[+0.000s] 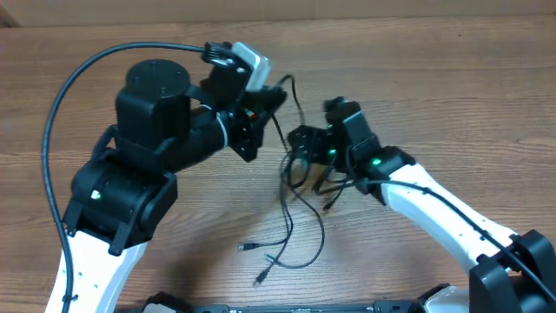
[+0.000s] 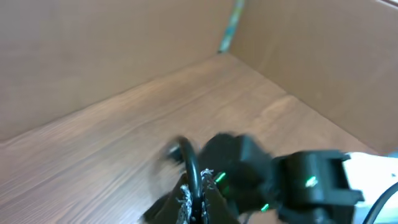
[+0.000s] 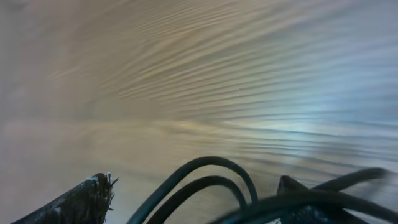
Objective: Untangle cables
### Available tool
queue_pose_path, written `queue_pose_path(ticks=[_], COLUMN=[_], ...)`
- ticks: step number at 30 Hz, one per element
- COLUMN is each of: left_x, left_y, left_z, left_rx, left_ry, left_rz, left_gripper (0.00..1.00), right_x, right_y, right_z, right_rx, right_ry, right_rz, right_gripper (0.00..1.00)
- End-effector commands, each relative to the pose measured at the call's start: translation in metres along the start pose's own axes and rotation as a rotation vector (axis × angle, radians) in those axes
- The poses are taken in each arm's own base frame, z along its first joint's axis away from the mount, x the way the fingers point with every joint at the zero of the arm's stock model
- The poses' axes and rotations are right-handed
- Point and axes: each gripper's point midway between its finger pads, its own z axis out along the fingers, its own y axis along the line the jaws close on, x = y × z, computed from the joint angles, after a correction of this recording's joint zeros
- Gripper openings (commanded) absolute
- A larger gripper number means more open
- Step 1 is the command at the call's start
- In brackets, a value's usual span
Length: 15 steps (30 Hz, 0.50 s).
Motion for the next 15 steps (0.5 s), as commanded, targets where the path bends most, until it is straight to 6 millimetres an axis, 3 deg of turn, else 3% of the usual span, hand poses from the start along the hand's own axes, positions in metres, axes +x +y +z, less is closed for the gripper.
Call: queue_pose_path(ticks=[1,9,12,15], left_x=[-0.051,-0.061,-0.054,-0.037], left_y=[0.003,0.056,0.072,0.081], left_z=[-0.063,-0.122,-0.129,-0.124], left_rx=[-0.101,-0.395,-0.456,-0.474], left_ry=[-0.203,-0.318,-0.315,-0.251], left_rz=[0.055,-0.069,-0.151,-0.202], left_gripper=[0.04,0.04,0.04,0.04], right_x=[-0.03,-0.042,-0.041,-0.038], right_y=[-0.073,-0.176,-0.2,-0.206], right_z=[-0.007,-0.041,-0.053,-0.056], right_rx=[0.225,0.435,0.474,0.458], right_ry=[-0.092,-0.078,-0.069,-0.04], right_rz=[0.144,0.369,0.437,0.471], right_gripper=[0.82,0.89,0.9,0.93])
